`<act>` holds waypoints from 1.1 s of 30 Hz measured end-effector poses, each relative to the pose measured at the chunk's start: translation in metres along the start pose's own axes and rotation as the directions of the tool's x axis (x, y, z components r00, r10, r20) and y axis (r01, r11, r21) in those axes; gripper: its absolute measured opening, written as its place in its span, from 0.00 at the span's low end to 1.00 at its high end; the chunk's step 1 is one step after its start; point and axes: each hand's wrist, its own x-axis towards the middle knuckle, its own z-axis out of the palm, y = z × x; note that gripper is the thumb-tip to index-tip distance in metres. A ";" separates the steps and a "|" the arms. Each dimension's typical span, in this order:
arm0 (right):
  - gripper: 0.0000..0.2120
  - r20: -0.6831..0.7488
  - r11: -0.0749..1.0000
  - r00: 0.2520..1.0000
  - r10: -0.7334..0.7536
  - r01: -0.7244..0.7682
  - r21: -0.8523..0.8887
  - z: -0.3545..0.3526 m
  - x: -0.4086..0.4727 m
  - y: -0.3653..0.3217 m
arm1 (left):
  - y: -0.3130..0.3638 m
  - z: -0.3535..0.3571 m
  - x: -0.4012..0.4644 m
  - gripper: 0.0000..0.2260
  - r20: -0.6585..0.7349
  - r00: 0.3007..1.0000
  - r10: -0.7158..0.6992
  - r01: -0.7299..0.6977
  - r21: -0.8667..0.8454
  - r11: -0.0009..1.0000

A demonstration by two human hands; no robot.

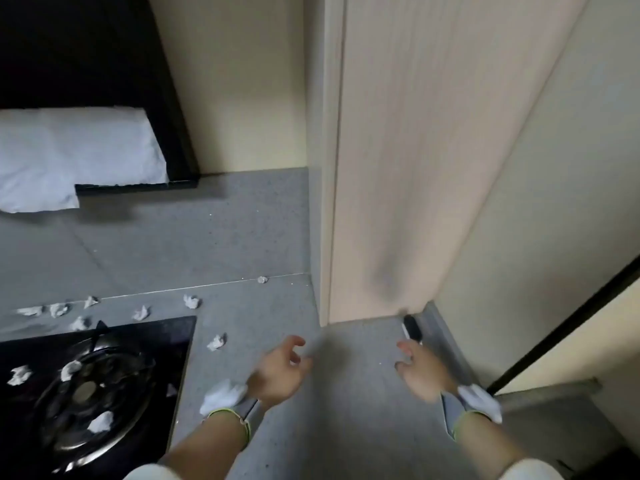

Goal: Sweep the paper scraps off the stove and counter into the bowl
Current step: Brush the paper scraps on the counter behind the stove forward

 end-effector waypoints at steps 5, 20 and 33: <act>0.25 -0.086 0.976 0.983 0.159 -0.170 -0.133 -0.005 0.029 0.022 | -0.025 0.010 0.039 0.22 0.166 0.981 -0.101 0.068 0.191 0.979; 0.16 -0.087 0.956 0.962 0.260 -0.269 -0.120 0.034 0.062 0.011 | -0.047 0.014 0.062 0.31 0.300 0.943 -0.143 0.040 0.325 0.945; 0.08 0.277 0.972 0.946 -0.171 0.114 0.208 0.099 0.006 -0.111 | -0.105 -0.048 -0.012 0.13 -0.032 0.988 -0.152 0.153 0.036 0.988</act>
